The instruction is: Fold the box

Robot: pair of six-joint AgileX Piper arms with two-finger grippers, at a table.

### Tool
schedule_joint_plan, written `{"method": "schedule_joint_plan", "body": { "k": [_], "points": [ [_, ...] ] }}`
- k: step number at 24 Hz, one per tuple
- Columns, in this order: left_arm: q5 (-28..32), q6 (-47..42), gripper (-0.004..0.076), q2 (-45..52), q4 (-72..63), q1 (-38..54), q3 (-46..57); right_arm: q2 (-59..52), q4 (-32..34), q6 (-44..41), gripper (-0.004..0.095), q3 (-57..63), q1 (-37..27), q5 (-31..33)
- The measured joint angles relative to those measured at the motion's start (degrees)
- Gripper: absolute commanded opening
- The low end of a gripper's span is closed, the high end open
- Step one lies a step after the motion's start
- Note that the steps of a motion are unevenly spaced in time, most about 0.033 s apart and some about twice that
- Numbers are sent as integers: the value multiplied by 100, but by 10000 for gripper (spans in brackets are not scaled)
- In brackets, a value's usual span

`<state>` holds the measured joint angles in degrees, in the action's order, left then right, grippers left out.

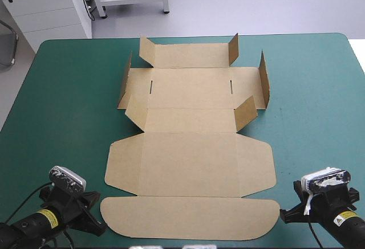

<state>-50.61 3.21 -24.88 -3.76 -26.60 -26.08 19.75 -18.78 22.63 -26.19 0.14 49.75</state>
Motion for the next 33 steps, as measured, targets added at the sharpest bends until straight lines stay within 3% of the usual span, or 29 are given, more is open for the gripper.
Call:
{"method": "schedule_joint_plan", "body": {
  "k": [8,10,12,13,14,15,17,26,33],
  "points": [
    [0,0,-8,0,0,0,0,0,0,0,-14,1,0,0],
    [11,0,-8,0,0,0,0,0,-20,21,30,1,0,0],
    [11,0,-8,0,0,0,0,0,-37,22,178,1,0,0],
    [11,0,-8,0,0,0,0,0,-37,22,363,1,0,0],
    [11,0,-8,0,0,0,0,0,-50,22,451,1,0,0],
    [11,0,-8,0,0,0,0,0,-56,27,667,1,0,0],
    [12,0,-8,0,0,0,0,0,-97,18,839,1,0,0],
    [17,0,-8,0,0,0,0,0,-111,-299,843,-96,0,233],
    [17,0,-8,0,0,0,0,163,-113,-1082,837,-709,0,552]
  ]
}}
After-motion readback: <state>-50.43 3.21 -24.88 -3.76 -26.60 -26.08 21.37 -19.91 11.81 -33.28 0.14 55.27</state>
